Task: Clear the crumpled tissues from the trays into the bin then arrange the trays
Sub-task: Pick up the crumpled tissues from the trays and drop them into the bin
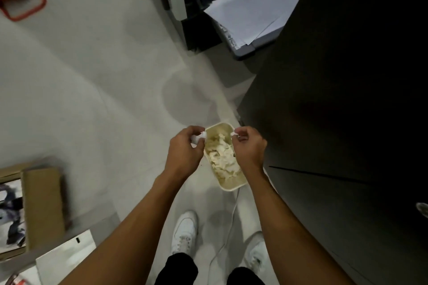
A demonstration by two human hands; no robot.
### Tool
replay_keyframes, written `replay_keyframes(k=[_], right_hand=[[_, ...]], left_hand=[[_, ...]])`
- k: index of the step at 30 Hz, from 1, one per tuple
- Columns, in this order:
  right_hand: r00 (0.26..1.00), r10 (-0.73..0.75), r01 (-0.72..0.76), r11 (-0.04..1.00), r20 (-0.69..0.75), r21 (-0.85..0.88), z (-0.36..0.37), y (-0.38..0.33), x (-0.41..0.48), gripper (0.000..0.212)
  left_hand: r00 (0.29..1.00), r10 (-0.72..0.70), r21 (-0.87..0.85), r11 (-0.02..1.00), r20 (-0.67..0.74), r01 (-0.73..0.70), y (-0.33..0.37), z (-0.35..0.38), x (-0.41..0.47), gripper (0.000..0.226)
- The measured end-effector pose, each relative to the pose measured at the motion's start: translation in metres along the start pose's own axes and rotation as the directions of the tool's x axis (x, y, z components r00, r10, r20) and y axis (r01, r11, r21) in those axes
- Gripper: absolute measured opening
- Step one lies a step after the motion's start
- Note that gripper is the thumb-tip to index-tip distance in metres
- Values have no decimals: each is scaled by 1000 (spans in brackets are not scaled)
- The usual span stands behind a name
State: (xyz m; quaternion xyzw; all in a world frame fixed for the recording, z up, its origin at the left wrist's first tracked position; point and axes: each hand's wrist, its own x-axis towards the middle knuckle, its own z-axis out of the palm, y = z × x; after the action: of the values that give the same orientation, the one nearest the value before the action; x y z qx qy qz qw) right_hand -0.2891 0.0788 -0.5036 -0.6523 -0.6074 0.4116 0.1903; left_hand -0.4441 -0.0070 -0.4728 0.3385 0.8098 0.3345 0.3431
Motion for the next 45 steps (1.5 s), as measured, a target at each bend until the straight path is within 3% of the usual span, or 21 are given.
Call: replay_keyframes(k=[2,4,6,11,17,21,25,27,35,45], right_hand=[[998,29,-27,999,56,-36,16,4,14,18],[980,72,-44,988,183,-151,27,7,22,37],[969,113,-66,975,218,-211,31,15,26,50],[957,197,-123,940,212,-317,26,53,20,52],[898,239,-34,875,369,-483,23,81,17,53],[894,232,-21,877,384,-480,27,91,18,49],[894,243,-60,898,376,-436,27,96,22,46],[892,259,-90,905,369,-417,25,96,22,50],[885,311,-182,917,348,-356,0,66,5,53],[936,184,-100,956,300,-276,-75,-30,-30,50]], left_hand=[[1000,1,17,1000,-4,-1,-12,4,5,14],[1000,0,37,999,-1,0,-22,8,9,13],[1000,-12,56,998,6,12,-31,11,11,14],[1000,1,129,992,26,-4,-47,24,12,19],[998,-42,120,992,40,37,-48,45,20,19],[995,-45,133,991,92,33,-48,62,31,24],[966,-41,170,985,255,-3,-42,72,42,59],[956,-49,210,978,288,-13,-43,71,44,65],[952,-136,286,957,273,54,-48,32,13,33],[961,-68,221,975,267,8,45,-17,-28,30]])
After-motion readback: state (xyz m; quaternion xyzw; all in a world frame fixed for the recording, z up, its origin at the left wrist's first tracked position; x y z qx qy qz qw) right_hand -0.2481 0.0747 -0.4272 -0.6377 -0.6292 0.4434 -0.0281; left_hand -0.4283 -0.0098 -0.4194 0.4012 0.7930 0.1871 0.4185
